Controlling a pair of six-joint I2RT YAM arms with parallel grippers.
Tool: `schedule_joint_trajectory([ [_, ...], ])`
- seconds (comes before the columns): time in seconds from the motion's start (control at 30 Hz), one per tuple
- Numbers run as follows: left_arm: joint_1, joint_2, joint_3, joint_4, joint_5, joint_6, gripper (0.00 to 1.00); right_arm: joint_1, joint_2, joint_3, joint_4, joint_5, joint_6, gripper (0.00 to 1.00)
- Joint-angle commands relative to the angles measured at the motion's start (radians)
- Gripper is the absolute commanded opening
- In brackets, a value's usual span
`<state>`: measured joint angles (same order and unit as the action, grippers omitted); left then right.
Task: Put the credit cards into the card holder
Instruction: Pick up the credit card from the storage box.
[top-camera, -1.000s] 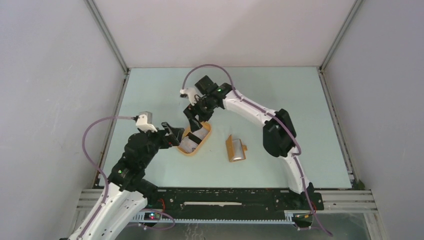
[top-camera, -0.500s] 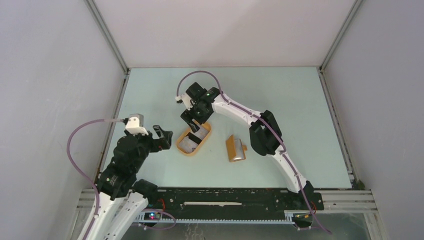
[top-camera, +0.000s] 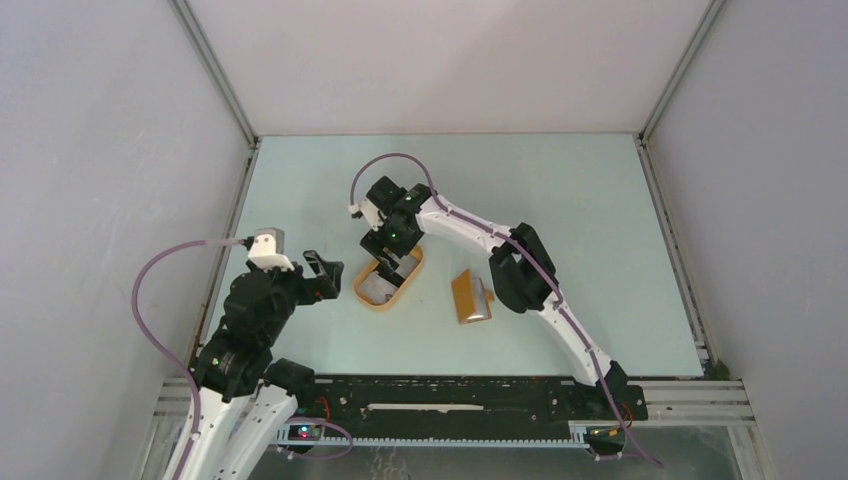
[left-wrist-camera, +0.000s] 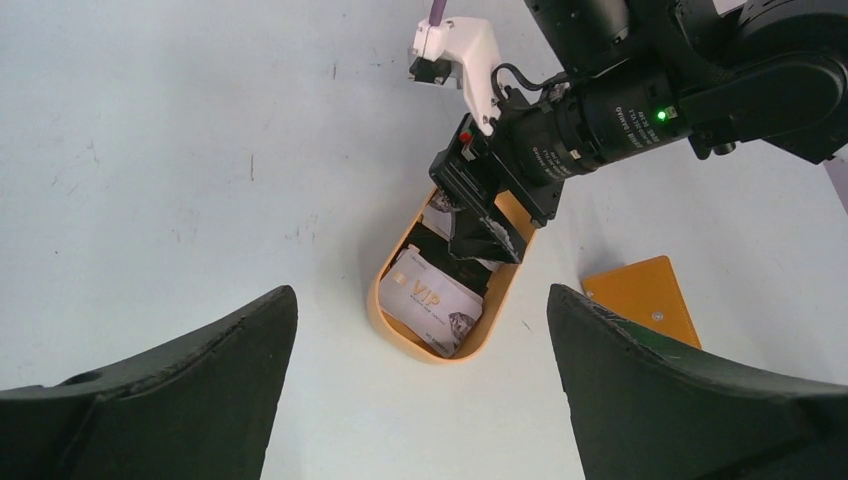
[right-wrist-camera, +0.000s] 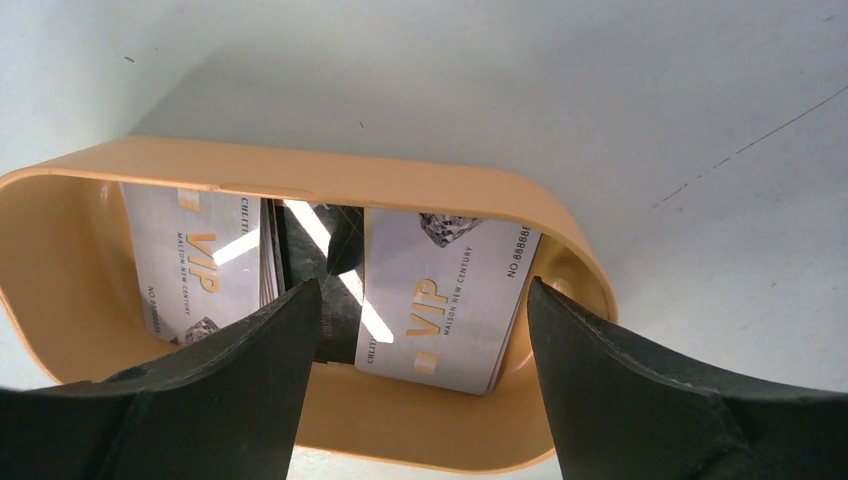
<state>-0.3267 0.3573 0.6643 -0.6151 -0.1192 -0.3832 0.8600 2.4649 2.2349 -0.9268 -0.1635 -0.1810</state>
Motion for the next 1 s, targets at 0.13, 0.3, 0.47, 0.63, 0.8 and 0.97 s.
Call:
schedule_joint_trajectory([
  [0.13,0.016,-0.012,-0.009,0.017,0.030,0.023,0.99,0.013,0.022,0.034,-0.001,0.069,-0.026,0.84],
  [0.3,0.018,-0.012,-0.010,0.020,0.037,0.024,0.99,0.024,0.037,0.031,-0.001,0.084,-0.036,0.83],
  [0.47,0.020,-0.013,-0.011,0.020,0.039,0.023,0.99,0.034,0.045,0.018,0.003,0.097,-0.045,0.77],
  [0.63,0.023,-0.010,-0.013,0.022,0.042,0.023,0.99,0.036,0.046,0.014,0.004,0.095,-0.048,0.64],
  [0.8,0.026,-0.006,-0.012,0.021,0.047,0.025,0.99,0.036,0.040,0.013,0.009,0.086,-0.048,0.51],
  [0.97,0.028,-0.007,-0.014,0.023,0.049,0.024,0.99,0.036,0.048,0.011,0.008,0.070,-0.050,0.57],
])
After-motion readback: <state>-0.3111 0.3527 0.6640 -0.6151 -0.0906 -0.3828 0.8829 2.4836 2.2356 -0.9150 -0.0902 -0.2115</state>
